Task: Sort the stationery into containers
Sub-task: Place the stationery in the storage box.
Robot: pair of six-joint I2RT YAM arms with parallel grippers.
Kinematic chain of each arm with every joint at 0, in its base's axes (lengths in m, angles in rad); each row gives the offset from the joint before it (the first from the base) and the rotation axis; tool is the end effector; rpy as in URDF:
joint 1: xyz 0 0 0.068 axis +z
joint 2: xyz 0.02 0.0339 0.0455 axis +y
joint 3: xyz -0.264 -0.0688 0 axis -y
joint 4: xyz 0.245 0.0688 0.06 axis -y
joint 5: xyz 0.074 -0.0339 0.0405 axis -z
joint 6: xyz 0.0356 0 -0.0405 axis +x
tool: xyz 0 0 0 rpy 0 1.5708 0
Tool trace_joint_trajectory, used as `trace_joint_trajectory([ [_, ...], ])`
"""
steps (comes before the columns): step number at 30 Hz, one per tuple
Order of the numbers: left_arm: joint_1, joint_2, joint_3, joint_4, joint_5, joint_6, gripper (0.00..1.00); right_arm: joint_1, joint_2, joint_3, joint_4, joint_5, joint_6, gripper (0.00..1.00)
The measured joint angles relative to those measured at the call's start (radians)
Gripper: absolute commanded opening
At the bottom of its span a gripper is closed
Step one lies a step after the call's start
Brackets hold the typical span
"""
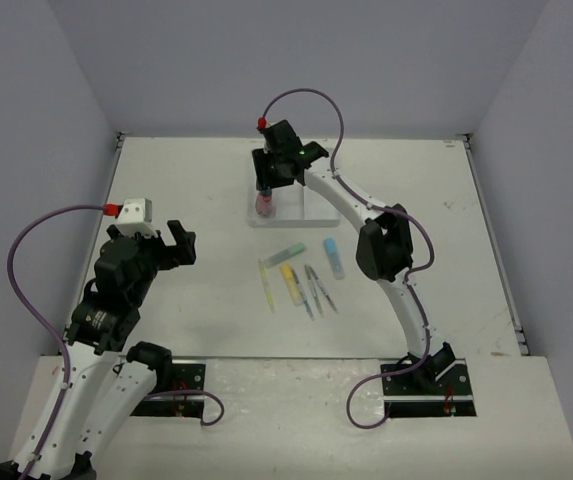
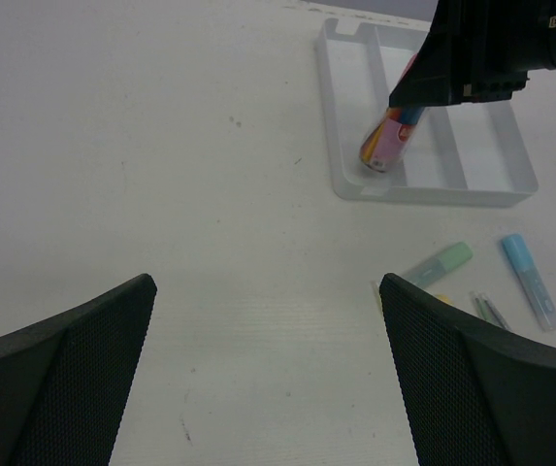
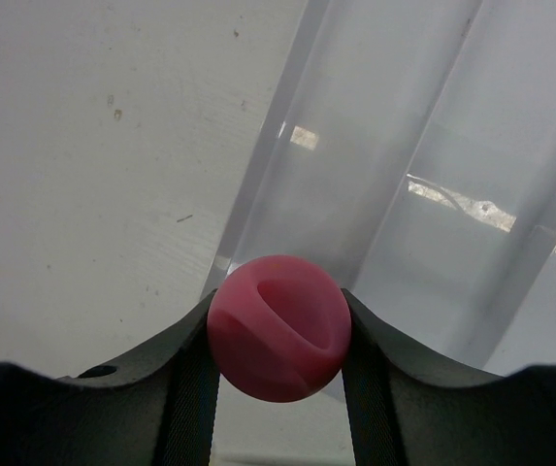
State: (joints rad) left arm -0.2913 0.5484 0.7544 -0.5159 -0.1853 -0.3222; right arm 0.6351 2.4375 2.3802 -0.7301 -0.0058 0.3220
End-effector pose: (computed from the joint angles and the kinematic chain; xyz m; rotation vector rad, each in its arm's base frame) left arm 0.1226 -0.0299 0.3267 -0.1564 1.8762 -0.2476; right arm 0.4399 0.3244 0.2526 -0.3784 2.3785 0.4643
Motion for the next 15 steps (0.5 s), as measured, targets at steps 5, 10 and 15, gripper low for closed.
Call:
trace_joint_trajectory([
  [5, 0.000, 0.000, 0.000, 0.000, 0.000, 0.000, 1.00, -0.001, 0.016, 0.000, -0.023, -0.012, 0.003, 0.28],
  [10, 0.000, -0.005, 0.000, 0.000, 0.000, 0.000, 1.00, -0.001, 0.016, 0.001, -0.024, -0.012, 0.007, 0.56],
  [15, 0.000, -0.008, 0.000, 0.000, 0.000, 0.000, 1.00, -0.001, 0.017, 0.024, -0.023, -0.012, 0.011, 0.73],
])
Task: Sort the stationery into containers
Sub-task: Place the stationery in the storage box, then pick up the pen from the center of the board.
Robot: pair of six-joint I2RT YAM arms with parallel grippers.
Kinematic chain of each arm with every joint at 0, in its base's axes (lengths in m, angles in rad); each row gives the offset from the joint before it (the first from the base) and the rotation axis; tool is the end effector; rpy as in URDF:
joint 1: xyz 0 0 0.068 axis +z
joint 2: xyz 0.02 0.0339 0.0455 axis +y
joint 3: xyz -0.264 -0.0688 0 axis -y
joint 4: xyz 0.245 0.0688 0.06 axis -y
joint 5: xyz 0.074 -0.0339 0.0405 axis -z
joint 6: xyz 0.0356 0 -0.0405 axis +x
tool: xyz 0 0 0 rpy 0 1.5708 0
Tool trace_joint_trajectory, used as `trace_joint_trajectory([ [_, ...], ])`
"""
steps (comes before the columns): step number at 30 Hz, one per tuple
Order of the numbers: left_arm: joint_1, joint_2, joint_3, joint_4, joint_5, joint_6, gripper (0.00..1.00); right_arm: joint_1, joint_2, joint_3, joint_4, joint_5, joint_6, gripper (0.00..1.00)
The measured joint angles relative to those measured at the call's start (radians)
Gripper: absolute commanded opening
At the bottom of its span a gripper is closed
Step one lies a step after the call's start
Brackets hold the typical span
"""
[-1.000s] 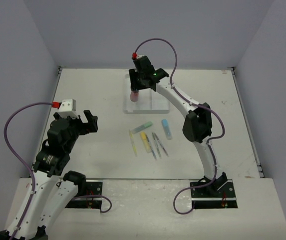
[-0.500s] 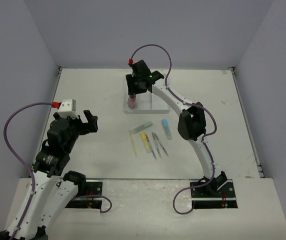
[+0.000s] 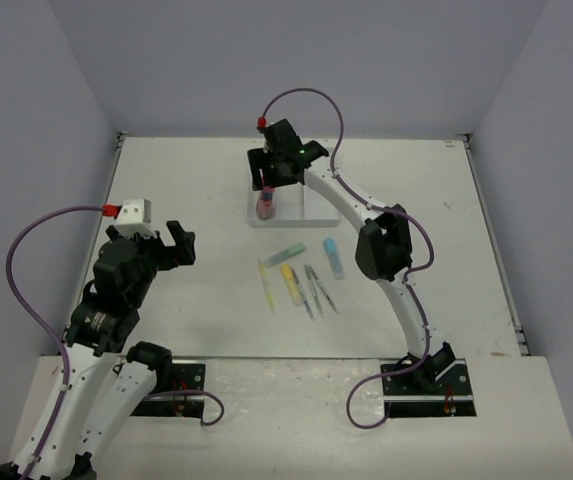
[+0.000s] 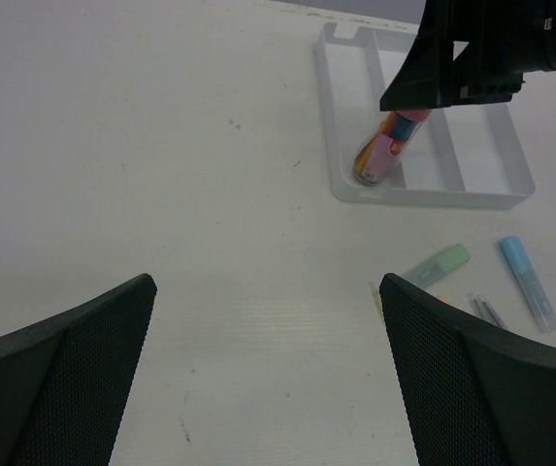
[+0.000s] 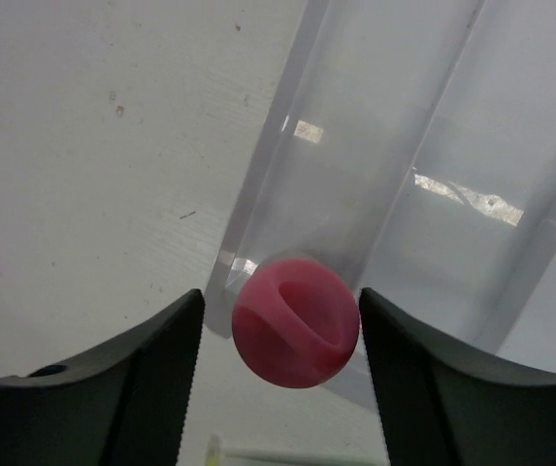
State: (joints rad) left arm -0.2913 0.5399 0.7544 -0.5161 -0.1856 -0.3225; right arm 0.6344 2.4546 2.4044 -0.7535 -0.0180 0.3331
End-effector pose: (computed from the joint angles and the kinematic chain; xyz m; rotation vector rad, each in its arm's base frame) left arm 0.1209 -0.0294 0.3276 -0.1573 1.8680 -0.2500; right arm 0.4409 0.3252 0.2497 -0.3732 2.3996 0.4751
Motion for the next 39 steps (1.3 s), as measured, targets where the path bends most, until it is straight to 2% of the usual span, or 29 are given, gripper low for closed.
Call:
trace_joint_trajectory([
  [15, 0.000, 0.001, 0.000, 0.000, -0.002, 0.000, 1.00, -0.004, -0.052, 0.009, 0.003, 0.008, -0.006, 0.90],
  [17, 0.000, 0.001, 0.000, 0.000, -0.005, 0.000, 1.00, -0.007, -0.094, -0.001, 0.006, 0.022, -0.012, 0.98],
  [20, 0.000, 0.003, 0.000, 0.000, -0.012, 0.000, 1.00, -0.012, -0.191, -0.062, 0.016, 0.051, -0.025, 0.99],
  [23, 0.000, 0.012, 0.000, -0.001, -0.029, -0.003, 1.00, -0.019, -0.355, -0.242, 0.039, 0.083, -0.031, 0.99],
  [27, 0.000, 0.031, 0.000, -0.004, -0.056, -0.010, 1.00, -0.027, -0.598, -0.594, 0.102, 0.153, -0.025, 0.92],
  [29, 0.000, 0.035, 0.000, -0.004, -0.061, -0.012, 1.00, -0.032, -0.681, -0.765, 0.112, 0.186, -0.015, 0.78],
  [31, 0.000, 0.037, 0.000, -0.005, -0.061, -0.012, 1.00, -0.042, -0.708, -0.896, 0.101, 0.195, -0.005, 0.69],
  [35, -0.001, 0.037, 0.000, -0.005, -0.060, -0.012, 1.00, -0.056, -0.679, -1.042, 0.088, 0.186, 0.005, 0.59],
  [39, -0.003, 0.037, 0.000, -0.004, -0.057, -0.012, 1.00, -0.059, -0.642, -1.088, 0.088, 0.179, 0.011, 0.53],
])
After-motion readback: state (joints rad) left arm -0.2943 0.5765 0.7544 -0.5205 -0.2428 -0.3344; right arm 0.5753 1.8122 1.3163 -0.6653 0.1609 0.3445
